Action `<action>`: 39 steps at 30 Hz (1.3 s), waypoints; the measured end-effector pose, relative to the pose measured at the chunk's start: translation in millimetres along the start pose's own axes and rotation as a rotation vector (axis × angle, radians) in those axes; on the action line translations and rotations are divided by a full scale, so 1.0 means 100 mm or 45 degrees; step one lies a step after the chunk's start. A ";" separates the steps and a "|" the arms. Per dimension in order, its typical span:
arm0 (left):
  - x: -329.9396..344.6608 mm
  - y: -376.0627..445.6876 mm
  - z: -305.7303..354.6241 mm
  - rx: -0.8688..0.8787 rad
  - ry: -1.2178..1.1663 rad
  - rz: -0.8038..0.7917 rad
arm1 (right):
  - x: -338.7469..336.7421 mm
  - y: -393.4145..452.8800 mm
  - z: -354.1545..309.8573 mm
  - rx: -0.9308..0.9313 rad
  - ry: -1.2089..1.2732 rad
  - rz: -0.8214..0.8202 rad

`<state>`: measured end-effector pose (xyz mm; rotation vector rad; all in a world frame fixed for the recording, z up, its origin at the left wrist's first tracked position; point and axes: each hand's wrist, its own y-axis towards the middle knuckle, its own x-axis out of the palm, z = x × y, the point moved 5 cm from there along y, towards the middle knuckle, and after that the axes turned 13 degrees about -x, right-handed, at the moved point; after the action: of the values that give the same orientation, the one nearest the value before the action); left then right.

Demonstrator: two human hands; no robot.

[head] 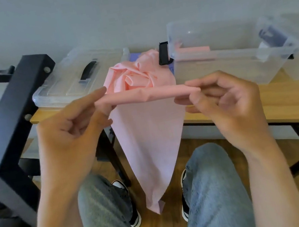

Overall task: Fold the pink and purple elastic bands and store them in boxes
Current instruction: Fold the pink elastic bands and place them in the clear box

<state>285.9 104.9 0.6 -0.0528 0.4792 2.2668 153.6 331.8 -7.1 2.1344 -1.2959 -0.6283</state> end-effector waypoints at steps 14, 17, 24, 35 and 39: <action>-0.22 0.12 0.50 0.128 0.092 -0.026 | -0.12 0.35 -0.53 -0.120 -0.441 -0.117; -0.28 0.12 0.63 0.178 0.060 0.009 | -0.15 0.41 -0.71 -0.169 -0.438 -0.110; -0.30 0.06 0.65 0.126 -0.071 -0.056 | -0.09 0.37 -0.79 -0.118 -0.168 -0.072; -0.27 -0.06 0.04 -0.139 0.018 -0.111 | 0.05 0.04 -0.16 0.131 -0.256 -0.209; -0.19 -0.10 -0.22 -0.212 0.084 -0.126 | 0.11 -0.09 0.09 0.166 -0.372 -0.276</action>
<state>303.6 89.8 -18.9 -0.2313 0.3137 2.2080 158.1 323.5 -20.7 2.3778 -1.2928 -1.0012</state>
